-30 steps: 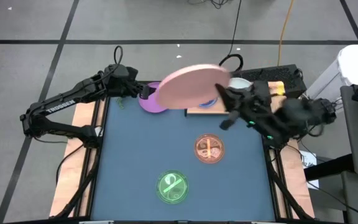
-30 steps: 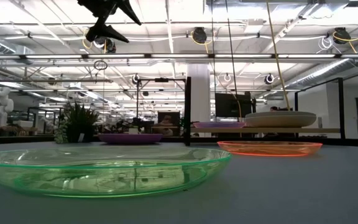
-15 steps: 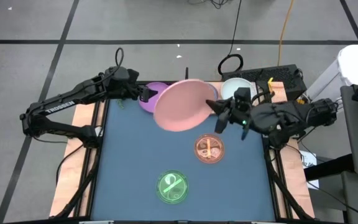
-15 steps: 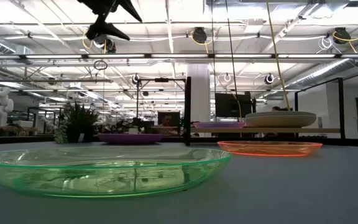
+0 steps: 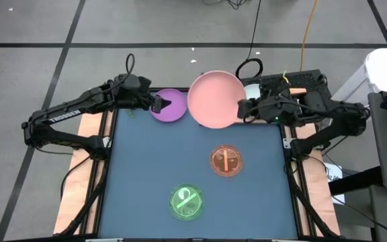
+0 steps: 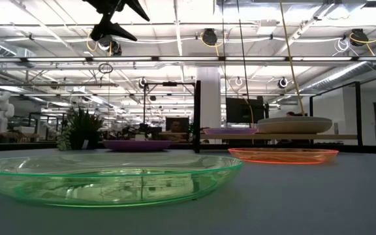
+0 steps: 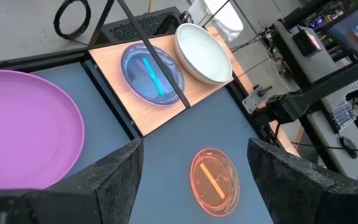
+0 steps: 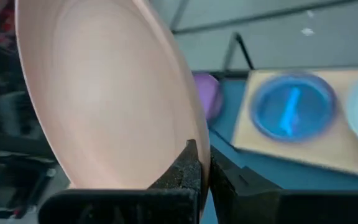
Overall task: Place and stack plates onto a shelf
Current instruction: Stack the light brown plate on the light blue plate on the shelf
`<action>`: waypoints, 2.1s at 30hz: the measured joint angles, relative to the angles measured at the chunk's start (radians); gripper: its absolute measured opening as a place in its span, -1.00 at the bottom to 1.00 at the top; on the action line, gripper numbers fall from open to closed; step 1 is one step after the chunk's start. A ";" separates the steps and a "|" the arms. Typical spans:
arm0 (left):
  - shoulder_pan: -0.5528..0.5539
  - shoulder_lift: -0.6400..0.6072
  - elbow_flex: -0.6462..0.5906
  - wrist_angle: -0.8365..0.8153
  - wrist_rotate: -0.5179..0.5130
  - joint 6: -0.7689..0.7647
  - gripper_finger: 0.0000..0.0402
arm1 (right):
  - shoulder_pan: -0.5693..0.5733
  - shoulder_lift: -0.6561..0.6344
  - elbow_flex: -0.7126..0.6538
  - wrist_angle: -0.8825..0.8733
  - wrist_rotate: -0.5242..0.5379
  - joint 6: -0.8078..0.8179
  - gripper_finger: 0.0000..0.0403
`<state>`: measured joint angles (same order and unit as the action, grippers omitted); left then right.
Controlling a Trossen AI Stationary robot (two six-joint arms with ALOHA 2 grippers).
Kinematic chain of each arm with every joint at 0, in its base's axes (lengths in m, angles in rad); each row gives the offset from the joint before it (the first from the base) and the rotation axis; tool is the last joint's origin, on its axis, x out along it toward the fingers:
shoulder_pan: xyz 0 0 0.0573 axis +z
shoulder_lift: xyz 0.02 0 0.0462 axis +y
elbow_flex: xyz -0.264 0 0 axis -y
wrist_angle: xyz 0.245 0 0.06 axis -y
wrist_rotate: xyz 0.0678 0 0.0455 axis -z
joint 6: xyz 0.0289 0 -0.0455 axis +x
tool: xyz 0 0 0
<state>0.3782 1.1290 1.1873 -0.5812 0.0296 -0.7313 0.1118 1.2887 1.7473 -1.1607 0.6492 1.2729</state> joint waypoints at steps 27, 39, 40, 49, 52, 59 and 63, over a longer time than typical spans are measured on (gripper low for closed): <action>0.001 0.000 0.000 0.001 -0.004 0.019 0.44 | -0.309 -0.164 -0.396 -0.327 -0.077 0.497 -1.00; 0.001 0.000 0.000 0.001 -0.004 0.031 0.44 | -0.279 -0.344 -0.869 0.110 0.040 0.868 -1.00; 0.001 0.000 0.000 0.001 -0.004 0.030 0.44 | -0.276 -0.338 -0.884 0.110 0.031 0.900 -1.00; 0.001 0.000 0.000 0.001 -0.003 0.004 0.44 | -0.335 -0.318 -0.904 0.108 0.086 0.914 -1.00; 0.001 0.000 0.000 0.001 -0.003 0.003 0.44 | -0.356 -0.317 -0.906 0.095 0.113 0.910 -1.00; 0.000 0.000 0.000 0.001 0.007 0.007 0.44 | -0.408 -0.329 -0.990 0.187 0.113 0.914 -0.98; 0.000 0.000 0.000 0.001 0.008 0.006 0.44 | -0.437 -0.347 -1.051 0.288 0.115 0.915 -0.97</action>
<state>0.3786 1.1294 1.1873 -0.5800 0.0377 -0.7256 -0.3251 0.9417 0.6963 -0.8723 0.7639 2.1876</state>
